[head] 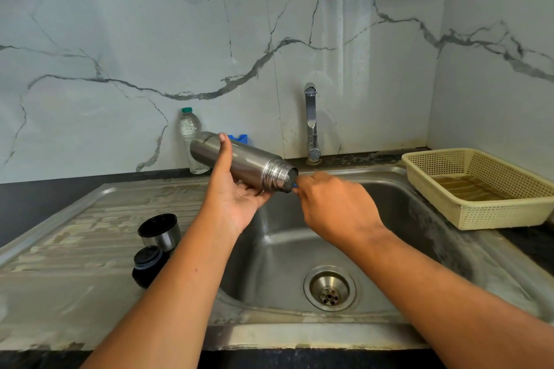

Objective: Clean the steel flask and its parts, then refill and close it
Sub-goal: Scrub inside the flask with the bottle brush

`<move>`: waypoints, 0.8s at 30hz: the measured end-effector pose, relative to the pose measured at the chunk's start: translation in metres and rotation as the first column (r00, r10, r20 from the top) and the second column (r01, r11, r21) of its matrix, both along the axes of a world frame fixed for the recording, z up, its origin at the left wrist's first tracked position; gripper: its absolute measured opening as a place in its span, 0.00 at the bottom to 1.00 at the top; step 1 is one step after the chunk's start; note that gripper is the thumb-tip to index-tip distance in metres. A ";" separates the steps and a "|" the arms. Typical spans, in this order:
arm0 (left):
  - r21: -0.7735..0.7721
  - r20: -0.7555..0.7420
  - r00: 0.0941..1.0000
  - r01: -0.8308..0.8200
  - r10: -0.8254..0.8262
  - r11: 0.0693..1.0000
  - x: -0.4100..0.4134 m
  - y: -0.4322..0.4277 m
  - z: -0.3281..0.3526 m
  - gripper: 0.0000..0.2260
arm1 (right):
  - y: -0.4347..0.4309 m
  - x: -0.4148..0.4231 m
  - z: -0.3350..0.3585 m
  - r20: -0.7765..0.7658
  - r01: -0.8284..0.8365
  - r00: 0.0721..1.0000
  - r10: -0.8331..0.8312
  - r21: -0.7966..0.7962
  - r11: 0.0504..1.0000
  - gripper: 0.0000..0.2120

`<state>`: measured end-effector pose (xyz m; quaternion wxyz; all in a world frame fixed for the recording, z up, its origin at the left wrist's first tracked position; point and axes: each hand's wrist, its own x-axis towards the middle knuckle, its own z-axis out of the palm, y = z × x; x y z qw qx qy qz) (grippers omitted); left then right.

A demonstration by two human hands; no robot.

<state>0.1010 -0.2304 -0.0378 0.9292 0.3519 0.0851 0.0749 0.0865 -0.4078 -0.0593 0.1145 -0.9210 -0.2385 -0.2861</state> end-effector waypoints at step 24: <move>0.049 0.143 0.978 -0.158 0.150 0.986 0.004 -0.002 -0.011 0.23 | 0.004 -0.011 0.003 -0.036 -0.205 0.977 0.209 0.094 0.974 0.12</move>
